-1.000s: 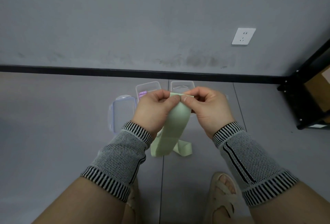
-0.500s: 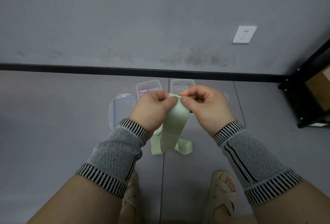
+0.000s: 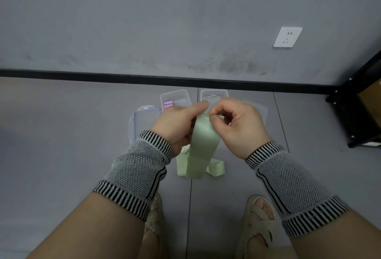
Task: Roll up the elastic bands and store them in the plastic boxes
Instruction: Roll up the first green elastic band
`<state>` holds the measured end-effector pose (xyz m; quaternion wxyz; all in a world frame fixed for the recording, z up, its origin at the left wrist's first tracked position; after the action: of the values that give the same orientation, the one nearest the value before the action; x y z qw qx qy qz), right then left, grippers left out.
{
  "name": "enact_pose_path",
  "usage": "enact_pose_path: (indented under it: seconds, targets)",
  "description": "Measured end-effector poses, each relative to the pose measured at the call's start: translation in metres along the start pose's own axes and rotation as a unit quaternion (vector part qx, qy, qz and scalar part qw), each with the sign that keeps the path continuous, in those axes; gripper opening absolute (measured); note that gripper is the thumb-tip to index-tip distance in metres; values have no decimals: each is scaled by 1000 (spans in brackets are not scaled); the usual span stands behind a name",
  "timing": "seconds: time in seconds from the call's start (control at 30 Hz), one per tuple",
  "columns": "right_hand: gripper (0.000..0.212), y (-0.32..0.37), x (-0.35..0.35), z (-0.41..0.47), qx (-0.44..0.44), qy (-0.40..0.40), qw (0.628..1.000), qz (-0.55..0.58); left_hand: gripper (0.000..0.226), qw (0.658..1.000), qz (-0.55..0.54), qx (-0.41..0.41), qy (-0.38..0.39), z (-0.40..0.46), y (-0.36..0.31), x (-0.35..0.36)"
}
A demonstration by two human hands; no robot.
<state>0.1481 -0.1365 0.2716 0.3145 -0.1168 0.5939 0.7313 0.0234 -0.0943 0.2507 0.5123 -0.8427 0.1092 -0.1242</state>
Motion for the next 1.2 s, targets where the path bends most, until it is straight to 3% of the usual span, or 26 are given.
enact_pose_path:
  seconds: [0.17,0.43,0.53,0.6,0.83,0.93,1.2]
  targets:
    - [10,0,0,0,-13,-5,1000,8,20,1000,2,0,20,-2,2,0]
    - [23,-9,0,1,88,-3,988,128,12,995,38,91,-1,1,-6,-2]
    - [10,-9,-1,0,145,3,967,209,12,988,67,136,-24,2,-10,-3]
    - [11,-9,-2,1,151,6,968,200,11,986,72,149,-24,0,-11,-1]
    - [17,-18,1,1,194,7,956,220,14,985,77,155,-24,-1,-11,3]
    - [17,-19,3,0,226,21,932,281,6,985,75,155,-24,-1,-11,4]
    - [21,-18,7,0,270,54,886,373,14,992,27,122,-18,-1,-11,5]
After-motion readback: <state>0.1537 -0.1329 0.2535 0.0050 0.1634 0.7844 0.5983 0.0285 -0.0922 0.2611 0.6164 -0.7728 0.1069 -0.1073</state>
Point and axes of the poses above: each hand's wrist, its own z-axis towards the middle knuckle, its own x-axis out of the palm, y = z × x, the point moved 5 cm from there along z, towards the middle knuckle, and after that the axes turned 3 degrees about x, right-handed, at the moved point
